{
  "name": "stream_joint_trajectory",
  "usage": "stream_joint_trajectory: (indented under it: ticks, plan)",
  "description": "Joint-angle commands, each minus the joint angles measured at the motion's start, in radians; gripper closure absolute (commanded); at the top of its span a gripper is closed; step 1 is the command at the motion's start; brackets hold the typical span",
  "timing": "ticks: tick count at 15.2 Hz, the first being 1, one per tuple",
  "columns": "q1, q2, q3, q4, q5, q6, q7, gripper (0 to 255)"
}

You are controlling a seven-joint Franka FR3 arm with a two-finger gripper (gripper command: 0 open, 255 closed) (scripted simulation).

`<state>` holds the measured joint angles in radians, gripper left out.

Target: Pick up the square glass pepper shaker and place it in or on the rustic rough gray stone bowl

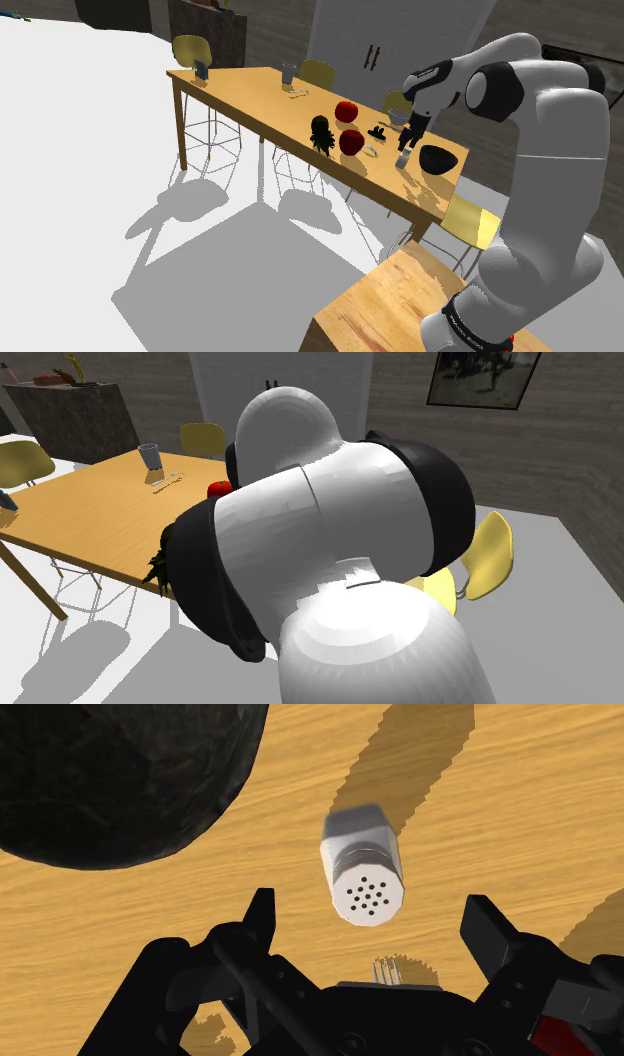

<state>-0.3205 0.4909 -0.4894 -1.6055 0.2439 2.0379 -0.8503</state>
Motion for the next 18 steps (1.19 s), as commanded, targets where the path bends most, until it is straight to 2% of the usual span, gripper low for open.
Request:
stream_joint_trajectory:
  ticks: [1,7,8,18]
  plan:
    - [-0.002,0.006,0.001,0.000,0.003,0.007,-0.003,0]
    - [-0.002,0.006,0.001,0.000,0.003,0.007,-0.003,0]
    - [-0.002,0.006,0.001,0.000,0.003,0.007,-0.003,255]
    - [-0.002,0.001,0.000,0.006,0.000,-0.004,-0.001,255]
